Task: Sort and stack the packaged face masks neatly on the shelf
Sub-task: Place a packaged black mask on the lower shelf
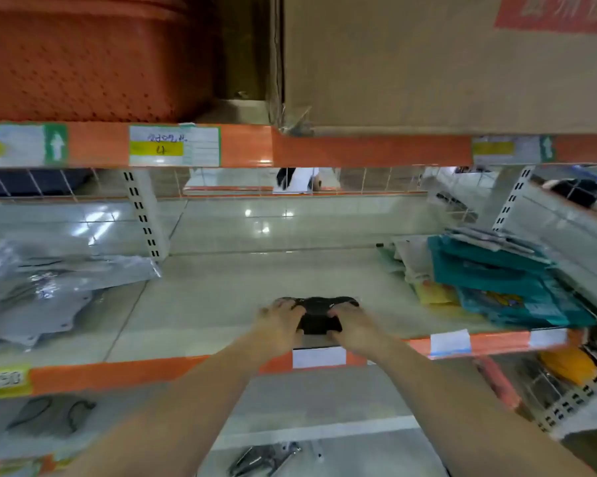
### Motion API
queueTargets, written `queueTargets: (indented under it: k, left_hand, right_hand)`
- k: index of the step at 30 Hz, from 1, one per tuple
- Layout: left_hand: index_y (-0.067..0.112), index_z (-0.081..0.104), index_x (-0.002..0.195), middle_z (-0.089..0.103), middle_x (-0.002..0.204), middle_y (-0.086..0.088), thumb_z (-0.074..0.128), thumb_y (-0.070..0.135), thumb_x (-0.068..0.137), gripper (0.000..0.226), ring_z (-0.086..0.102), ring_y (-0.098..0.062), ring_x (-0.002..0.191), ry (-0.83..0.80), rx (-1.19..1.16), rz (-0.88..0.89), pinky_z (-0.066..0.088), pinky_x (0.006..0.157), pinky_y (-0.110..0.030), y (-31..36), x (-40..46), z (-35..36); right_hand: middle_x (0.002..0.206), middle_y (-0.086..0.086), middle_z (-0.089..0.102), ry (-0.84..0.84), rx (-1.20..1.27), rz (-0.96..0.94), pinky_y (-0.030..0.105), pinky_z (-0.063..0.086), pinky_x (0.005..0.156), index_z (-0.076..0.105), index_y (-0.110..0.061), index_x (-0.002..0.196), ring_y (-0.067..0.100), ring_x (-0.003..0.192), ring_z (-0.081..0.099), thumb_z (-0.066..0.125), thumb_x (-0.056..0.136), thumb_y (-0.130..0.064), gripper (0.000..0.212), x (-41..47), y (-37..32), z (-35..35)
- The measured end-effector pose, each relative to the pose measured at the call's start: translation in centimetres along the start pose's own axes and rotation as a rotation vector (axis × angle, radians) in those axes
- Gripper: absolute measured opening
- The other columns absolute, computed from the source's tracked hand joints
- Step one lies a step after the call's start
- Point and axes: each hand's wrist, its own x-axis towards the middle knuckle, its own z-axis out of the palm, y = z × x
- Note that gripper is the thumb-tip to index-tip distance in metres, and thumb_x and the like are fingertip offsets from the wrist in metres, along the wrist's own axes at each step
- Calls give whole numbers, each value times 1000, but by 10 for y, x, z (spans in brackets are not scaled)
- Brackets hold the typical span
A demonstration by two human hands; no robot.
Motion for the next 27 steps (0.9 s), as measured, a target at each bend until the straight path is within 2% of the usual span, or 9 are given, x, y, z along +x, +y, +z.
queueTargets:
  k: [3,6,7,9,11,17,20,23,27]
  left_hand:
    - [20,38,141,31,148,-3,49,41,93,54,23,-22,140,-5,-15,-31,29,106,-38,-2,3,7]
    - [15,62,118,56,126,-8,60,48,81,49,54,-31,121,114,10,4,46,88,-46,-1,6,14]
    - [16,63,117,57,125,-7,63,49,81,49,55,-31,119,126,-4,-4,45,88,-47,-2,8,16]
    - [23,48,133,44,140,0,50,51,91,50,38,-25,132,72,37,-71,32,100,-41,-1,11,19]
    - [26,40,138,38,144,3,38,51,96,49,31,-21,135,84,104,-106,28,102,-36,1,13,22]
    - [24,45,131,49,132,2,35,32,100,33,40,-21,127,174,122,-90,31,99,-33,7,8,24]
    - [21,56,120,57,119,-2,51,19,93,27,52,-25,115,172,58,-105,39,93,-35,8,4,23]
    - [22,69,88,66,87,1,70,15,69,21,66,-22,82,339,6,-99,51,70,-32,5,2,25]
    - [23,69,81,65,87,2,54,19,73,18,65,-21,86,585,-18,-86,53,76,-36,6,-1,18]
  right_hand:
    - [127,5,53,27,21,9,31,40,96,55,-15,121,26,121,48,55,78,-38,49,6,2,7]
    - [141,0,41,47,57,46,33,36,103,47,-19,133,22,131,39,56,84,-38,53,2,3,6]
    - [143,-2,37,54,36,49,32,34,104,44,-21,135,20,132,36,57,86,-39,54,4,5,7]
    - [144,-7,35,79,-18,46,33,30,102,41,-26,137,17,132,33,56,87,-44,55,6,8,8]
    - [141,-10,37,113,-44,34,33,29,98,43,-29,135,14,131,32,54,88,-46,52,7,10,10]
    - [130,-18,45,259,0,2,29,27,90,50,-36,126,8,124,35,49,92,-37,34,5,17,18]
    - [126,-22,47,321,-5,-23,26,24,81,52,-37,122,6,119,37,46,93,-31,31,2,20,22]
    - [122,-18,53,396,12,-50,26,25,82,56,-33,118,11,116,43,46,89,-23,32,4,24,28]
    - [105,-6,64,469,39,-83,37,41,81,66,-26,98,23,96,56,51,68,-16,36,9,27,31]
